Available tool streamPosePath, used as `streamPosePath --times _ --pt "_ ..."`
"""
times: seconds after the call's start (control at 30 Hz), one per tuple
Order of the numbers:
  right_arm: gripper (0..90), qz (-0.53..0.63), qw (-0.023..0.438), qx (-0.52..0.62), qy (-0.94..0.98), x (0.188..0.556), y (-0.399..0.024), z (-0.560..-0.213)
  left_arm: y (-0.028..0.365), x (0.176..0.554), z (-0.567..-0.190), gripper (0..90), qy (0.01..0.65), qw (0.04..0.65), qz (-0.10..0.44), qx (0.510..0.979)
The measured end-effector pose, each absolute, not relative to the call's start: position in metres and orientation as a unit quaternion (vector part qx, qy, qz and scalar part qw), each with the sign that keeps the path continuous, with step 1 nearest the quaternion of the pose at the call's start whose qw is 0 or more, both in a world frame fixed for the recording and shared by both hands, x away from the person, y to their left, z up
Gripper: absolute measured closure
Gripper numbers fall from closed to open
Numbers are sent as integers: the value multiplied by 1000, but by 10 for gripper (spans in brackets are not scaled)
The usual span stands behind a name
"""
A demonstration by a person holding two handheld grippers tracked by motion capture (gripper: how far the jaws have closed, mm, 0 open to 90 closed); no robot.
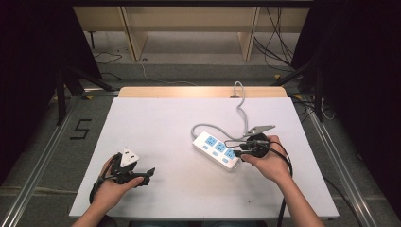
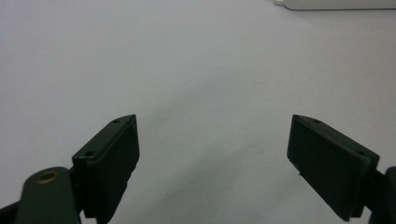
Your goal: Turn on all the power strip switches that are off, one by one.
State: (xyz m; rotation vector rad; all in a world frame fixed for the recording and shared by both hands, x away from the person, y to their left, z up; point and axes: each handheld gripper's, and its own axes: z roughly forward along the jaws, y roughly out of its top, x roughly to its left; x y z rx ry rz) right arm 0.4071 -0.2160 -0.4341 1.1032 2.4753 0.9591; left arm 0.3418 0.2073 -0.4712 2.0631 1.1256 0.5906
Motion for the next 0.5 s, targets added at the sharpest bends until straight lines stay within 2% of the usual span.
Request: streamPosePath --times 0.33,0.5 --pt "425 389 174 382 820 378 -249 -452 207 343 -472 166 435 350 228 797" --pt "416 413 190 377 807 369 -251 -455 207 343 -472 165 435 352 229 796"
